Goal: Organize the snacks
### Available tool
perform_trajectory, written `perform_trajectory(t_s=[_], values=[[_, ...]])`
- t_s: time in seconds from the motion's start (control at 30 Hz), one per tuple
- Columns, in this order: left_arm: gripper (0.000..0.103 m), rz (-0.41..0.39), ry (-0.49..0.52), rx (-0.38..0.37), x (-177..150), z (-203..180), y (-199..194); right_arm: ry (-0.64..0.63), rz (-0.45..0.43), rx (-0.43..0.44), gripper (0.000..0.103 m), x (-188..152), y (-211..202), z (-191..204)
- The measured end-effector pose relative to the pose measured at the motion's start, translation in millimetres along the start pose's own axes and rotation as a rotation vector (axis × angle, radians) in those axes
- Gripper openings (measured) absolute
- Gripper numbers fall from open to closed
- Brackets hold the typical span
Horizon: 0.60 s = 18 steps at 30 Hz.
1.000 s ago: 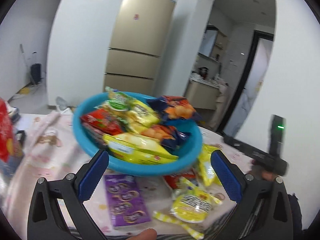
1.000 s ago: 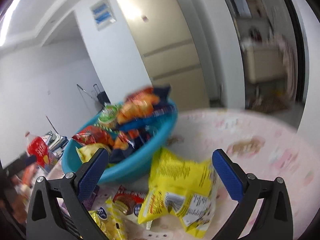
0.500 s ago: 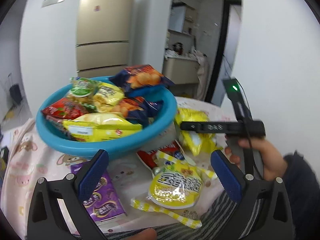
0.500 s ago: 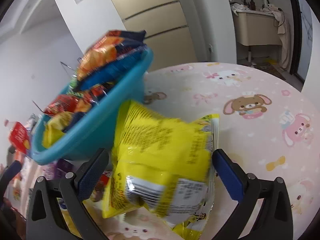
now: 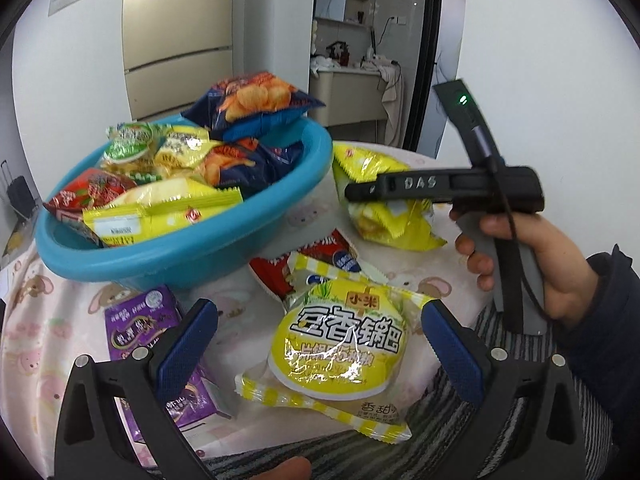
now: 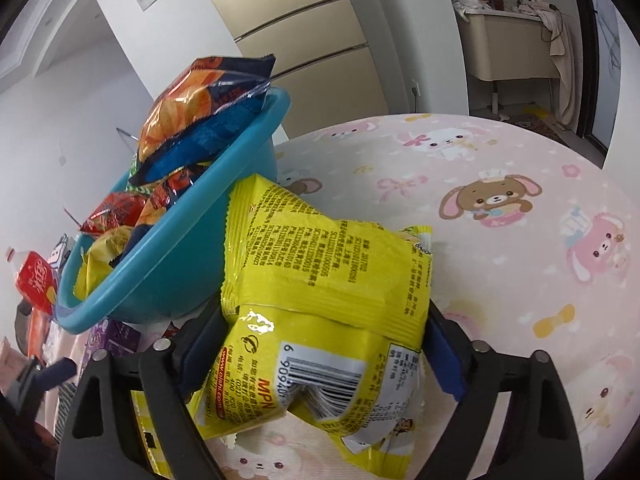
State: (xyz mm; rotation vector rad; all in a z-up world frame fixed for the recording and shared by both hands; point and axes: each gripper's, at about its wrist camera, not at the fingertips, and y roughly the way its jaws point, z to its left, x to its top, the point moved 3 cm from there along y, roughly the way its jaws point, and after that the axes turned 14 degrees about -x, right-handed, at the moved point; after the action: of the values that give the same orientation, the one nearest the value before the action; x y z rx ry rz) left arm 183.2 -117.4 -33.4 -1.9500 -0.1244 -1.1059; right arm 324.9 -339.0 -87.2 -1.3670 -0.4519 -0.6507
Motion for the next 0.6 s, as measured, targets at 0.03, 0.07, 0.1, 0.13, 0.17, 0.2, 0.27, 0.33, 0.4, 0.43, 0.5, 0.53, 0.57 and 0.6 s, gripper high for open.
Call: perform_trajectory(t_s=[0.03,0.07,0.1,0.13,0.17,0.2,0.27,0.33,0.4,0.43,0.5,0.53,0.57,0.6], values=[[0.103,0.012,-0.006,-0.008,-0.9,1.5,3.6,0.004,-0.005,0.002,0.086,0.3,-0.9,-0.7],[0.103,0.025,-0.009,-0.014,-2.4,1.8,7.1,0.008,-0.010,0.003,0.086,0.8,-2.2,-1.2],[0.103,0.038,-0.010,-0.021,-3.8,1.5,10.3,0.014,-0.014,0.004,0.086,1.7,-2.5,-2.2],[0.103,0.054,-0.009,-0.028,-5.2,1.0,14.6,0.018,-0.017,0.006,0.086,1.9,-3.3,-2.8],[0.103,0.065,-0.006,-0.028,-6.3,0.2,16.8,0.020,-0.019,0.007,0.086,2.0,-3.7,-3.0],[0.103,0.084,-0.003,-0.025,-7.1,-0.6,21.4,0.020,-0.020,0.006,0.086,2.1,-3.8,-2.9],[0.103,0.114,0.005,-0.021,-9.5,-1.8,28.1,0.018,-0.022,0.003,0.086,2.5,-3.6,-2.2],[0.103,0.128,0.011,-0.018,-10.9,-2.9,31.6,0.018,-0.022,0.004,0.086,2.4,-3.1,-2.0],[0.103,0.140,0.011,-0.019,-11.8,-3.1,34.9,0.018,-0.022,0.004,0.086,2.2,-3.3,-2.0],[0.103,0.152,0.004,-0.016,-12.4,-1.6,37.3,0.019,-0.021,0.005,0.086,2.3,-3.2,-1.8],[0.103,0.172,-0.008,-0.012,-14.1,-0.1,41.9,0.018,-0.022,0.006,0.086,2.3,-3.0,-1.9],[0.103,0.184,-0.014,-0.012,-14.9,1.4,43.7,0.017,-0.022,0.005,0.086,2.4,-2.8,-1.0],[0.101,0.193,-0.021,-0.013,-15.6,2.7,45.1,0.014,-0.022,0.005,0.086,2.6,-2.5,-0.5],[0.099,0.198,-0.024,-0.017,-15.9,3.4,45.8,0.011,-0.023,0.005,0.086,2.5,-2.4,0.3]])
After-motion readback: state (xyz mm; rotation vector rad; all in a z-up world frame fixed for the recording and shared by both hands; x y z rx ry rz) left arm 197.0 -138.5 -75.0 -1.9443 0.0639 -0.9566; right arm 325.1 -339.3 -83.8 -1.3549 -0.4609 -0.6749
